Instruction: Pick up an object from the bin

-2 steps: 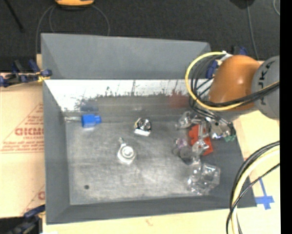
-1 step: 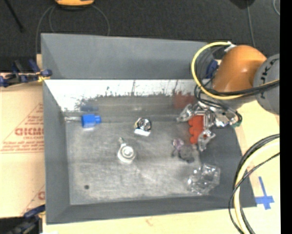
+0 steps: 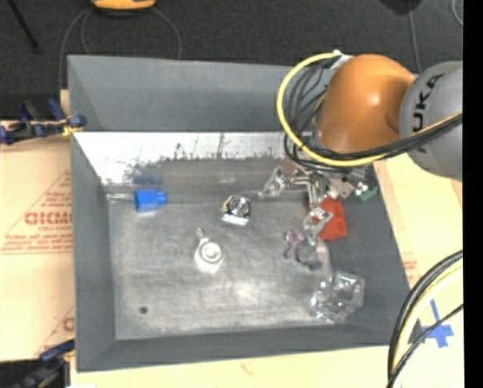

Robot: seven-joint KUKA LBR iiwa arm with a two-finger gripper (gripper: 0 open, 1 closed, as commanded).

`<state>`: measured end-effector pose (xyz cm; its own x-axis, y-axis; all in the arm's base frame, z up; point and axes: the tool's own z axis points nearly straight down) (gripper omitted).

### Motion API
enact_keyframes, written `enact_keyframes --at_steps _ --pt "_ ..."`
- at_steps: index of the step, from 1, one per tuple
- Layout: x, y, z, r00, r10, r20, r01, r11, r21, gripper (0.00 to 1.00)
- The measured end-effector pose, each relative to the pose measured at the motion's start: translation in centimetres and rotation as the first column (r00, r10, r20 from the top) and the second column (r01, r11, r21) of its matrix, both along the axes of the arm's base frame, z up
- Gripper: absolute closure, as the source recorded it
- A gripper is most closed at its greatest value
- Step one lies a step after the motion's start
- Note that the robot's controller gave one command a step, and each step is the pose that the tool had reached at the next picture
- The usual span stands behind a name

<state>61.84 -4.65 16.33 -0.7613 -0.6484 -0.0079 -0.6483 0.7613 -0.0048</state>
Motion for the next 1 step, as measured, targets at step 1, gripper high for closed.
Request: enact_keyframes --at_steps 1 --pt "-2.23 5.87 -7.74 0.991 0.133 -0.011 -0.133 0.991 0.004 0.00"
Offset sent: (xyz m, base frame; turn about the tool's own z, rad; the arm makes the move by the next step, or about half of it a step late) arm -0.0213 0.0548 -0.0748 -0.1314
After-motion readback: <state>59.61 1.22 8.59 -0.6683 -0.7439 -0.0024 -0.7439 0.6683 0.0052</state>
